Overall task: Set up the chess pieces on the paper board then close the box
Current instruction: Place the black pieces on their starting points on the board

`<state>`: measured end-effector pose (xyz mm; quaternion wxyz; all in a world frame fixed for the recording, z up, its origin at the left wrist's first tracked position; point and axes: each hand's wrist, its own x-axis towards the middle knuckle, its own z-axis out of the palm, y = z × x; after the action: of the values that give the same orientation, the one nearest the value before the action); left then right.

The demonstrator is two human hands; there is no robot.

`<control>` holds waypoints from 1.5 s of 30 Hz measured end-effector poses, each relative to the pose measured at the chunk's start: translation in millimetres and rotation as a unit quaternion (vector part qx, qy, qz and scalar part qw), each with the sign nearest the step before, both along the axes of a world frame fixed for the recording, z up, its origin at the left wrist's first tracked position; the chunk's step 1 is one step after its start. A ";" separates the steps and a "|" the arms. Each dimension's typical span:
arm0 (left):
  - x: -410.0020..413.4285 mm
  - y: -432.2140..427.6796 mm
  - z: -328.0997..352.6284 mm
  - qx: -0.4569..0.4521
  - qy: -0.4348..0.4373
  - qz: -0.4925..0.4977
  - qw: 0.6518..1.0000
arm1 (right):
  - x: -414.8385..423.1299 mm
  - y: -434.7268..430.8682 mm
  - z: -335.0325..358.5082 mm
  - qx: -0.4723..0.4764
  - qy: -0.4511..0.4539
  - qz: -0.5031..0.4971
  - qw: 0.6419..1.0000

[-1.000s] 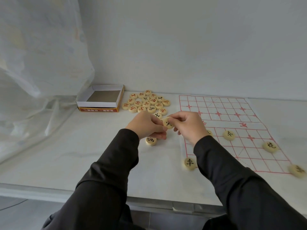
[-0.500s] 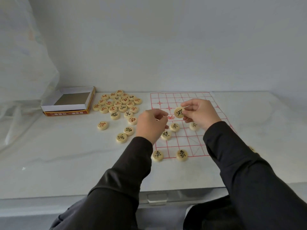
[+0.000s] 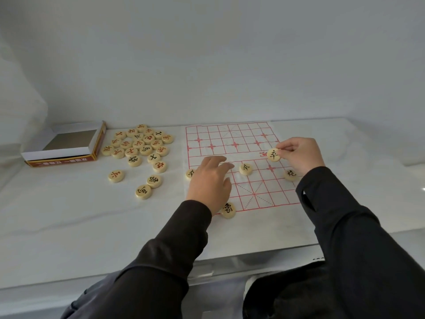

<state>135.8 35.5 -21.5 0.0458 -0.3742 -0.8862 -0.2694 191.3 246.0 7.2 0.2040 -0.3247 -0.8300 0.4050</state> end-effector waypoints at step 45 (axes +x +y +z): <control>-15.3 -8.8 5.8 -0.080 -0.003 0.055 0.995 | -22.3 -43.1 -8.6 0.282 -0.205 0.116 0.930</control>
<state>120.5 26.7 -15.7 0.0280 -0.3261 -0.9243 -0.1962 169.0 202.9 -1.4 0.0640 -0.2313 -0.9657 0.0996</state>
